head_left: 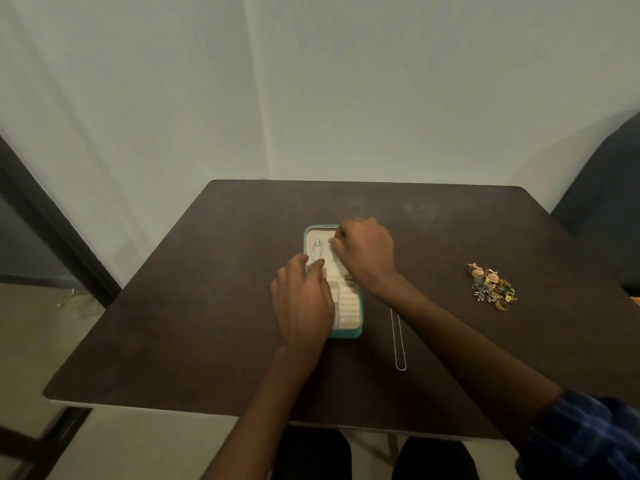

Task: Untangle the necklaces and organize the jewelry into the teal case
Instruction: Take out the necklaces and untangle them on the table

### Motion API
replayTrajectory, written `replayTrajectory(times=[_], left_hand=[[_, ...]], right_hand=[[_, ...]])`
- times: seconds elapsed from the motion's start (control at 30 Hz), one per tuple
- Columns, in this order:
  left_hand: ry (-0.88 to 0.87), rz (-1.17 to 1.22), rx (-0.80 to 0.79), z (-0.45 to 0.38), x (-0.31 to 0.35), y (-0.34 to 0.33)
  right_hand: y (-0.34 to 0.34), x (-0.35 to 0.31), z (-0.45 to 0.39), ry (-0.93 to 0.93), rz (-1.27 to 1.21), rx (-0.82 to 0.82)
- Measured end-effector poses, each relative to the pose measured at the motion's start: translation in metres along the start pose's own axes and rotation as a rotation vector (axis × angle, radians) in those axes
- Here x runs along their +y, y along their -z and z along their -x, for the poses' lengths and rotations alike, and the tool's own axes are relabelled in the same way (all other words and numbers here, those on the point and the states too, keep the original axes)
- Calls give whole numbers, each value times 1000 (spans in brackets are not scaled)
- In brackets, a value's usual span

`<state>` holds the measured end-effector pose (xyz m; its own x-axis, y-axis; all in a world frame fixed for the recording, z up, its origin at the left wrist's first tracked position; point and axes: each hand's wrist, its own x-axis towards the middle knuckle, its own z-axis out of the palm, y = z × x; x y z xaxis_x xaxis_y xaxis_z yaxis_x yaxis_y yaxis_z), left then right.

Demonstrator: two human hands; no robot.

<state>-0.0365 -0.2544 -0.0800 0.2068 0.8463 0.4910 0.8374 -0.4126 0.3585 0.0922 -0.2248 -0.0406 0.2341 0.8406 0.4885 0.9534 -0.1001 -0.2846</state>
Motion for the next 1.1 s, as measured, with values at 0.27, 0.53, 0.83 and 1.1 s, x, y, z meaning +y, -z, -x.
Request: replayTrajectory(times=[0.27,0.53,0.83,1.1], left_hand=[[115,-158,-166,-2,-10,-38],[37,-157,-169,3,-14,-42],[1,-84,-106,4,-14,-42],[13,-54,-117,4,-15,-42]], right_hand=[[-18,-18,-3,5,73,-33],[-24,-25,-3,-19,193,-75],[-28,-31,-3,-34,273,-72],[-26,-36,-5,12,372,-65]])
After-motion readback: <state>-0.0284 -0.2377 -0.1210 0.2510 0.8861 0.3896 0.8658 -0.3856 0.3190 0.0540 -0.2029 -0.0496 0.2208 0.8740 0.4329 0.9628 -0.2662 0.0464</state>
